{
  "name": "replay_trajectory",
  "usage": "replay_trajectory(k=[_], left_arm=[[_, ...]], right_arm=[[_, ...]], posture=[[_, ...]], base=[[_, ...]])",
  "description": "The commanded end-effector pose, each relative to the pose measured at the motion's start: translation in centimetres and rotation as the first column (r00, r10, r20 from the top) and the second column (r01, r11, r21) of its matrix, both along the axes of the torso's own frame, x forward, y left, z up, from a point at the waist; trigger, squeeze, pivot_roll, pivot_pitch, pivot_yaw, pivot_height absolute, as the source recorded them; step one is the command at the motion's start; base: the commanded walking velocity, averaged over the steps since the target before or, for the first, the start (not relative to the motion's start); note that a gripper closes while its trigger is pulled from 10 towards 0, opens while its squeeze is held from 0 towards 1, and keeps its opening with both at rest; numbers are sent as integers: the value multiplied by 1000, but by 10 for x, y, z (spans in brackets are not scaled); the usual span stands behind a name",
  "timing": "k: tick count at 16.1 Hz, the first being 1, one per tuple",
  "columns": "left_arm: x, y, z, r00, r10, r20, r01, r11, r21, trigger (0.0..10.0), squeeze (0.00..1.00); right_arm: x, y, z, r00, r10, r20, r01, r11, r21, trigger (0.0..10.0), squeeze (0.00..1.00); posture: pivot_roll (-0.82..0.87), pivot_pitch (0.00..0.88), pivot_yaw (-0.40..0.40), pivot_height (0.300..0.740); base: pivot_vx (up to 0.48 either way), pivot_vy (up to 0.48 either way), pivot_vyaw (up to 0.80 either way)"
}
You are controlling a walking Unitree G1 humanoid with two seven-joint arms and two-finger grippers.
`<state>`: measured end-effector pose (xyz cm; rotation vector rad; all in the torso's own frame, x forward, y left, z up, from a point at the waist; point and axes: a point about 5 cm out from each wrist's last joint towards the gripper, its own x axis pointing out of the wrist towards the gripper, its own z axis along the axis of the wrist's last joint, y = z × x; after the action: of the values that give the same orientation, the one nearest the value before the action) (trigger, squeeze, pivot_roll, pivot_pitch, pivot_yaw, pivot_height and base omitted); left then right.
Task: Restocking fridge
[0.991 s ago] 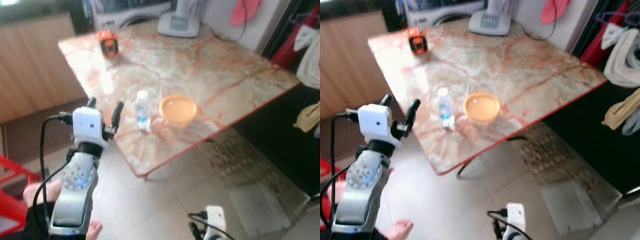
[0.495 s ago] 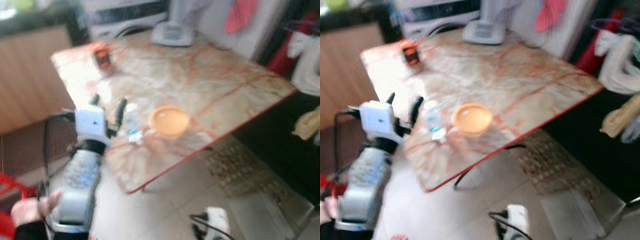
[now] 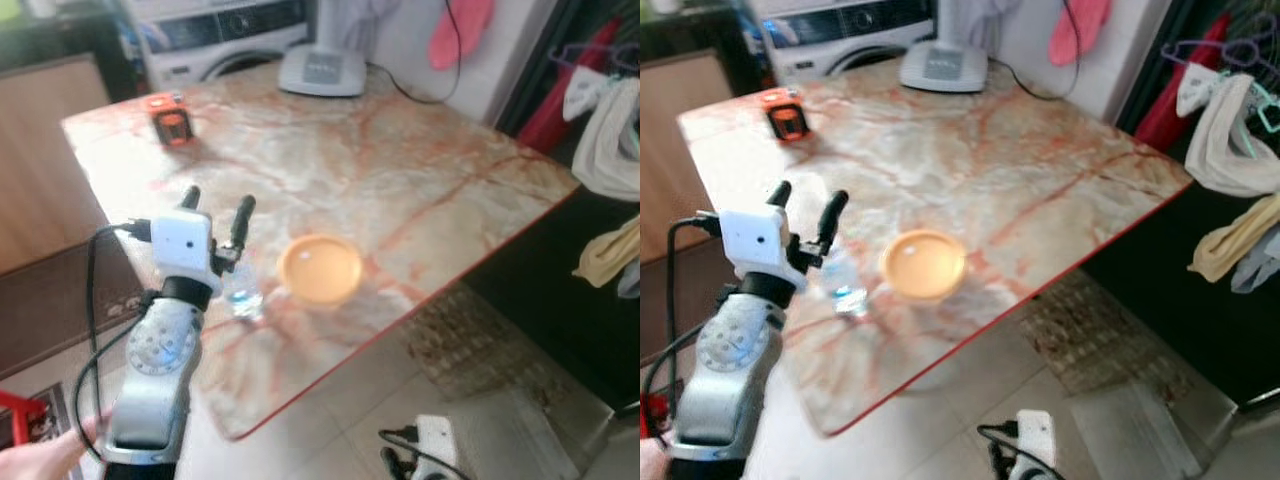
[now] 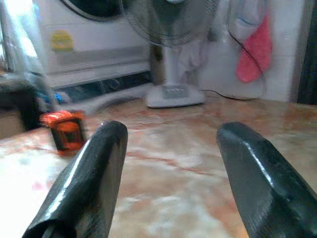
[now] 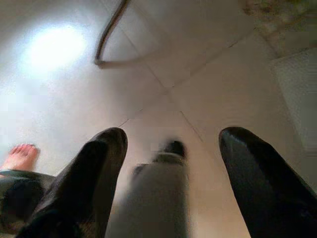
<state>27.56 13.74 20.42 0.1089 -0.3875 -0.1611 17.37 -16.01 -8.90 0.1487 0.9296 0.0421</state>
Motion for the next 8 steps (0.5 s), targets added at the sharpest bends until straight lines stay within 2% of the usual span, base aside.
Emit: replay_trajectory(k=[1,4,6,7,8], left_arm=[[-1,3,5,1000,-1,9,1,1000,11,10000,0],[-2,-11,29,994,-83,68,81,996,27,10000,0],[-2,-18,42,991,-109,76,106,993,41,10000,0],[-1,-24,53,991,-118,69,117,993,19,10000,0],[0,-33,67,990,-138,39,141,987,-77,10000,0]], right_arm=[[2,1,1,1000,-4,9,4,1000,1,10000,0],[3,1,1,1000,3,7,-3,1000,0,10000,0],[4,2,2,1000,5,8,-5,1000,1,10000,0],[4,1,2,1000,5,8,-5,1000,0,10000,0],[4,1,2,1000,6,7,-6,1000,-1,10000,0]], posture=[[-4,109,-60,740],[3,111,-61,740],[2,111,-61,740],[4,112,-62,740],[15,112,-63,740]], base=[[266,0,0],[0,0,0],[0,0,0],[0,0,0],[0,0,0]])
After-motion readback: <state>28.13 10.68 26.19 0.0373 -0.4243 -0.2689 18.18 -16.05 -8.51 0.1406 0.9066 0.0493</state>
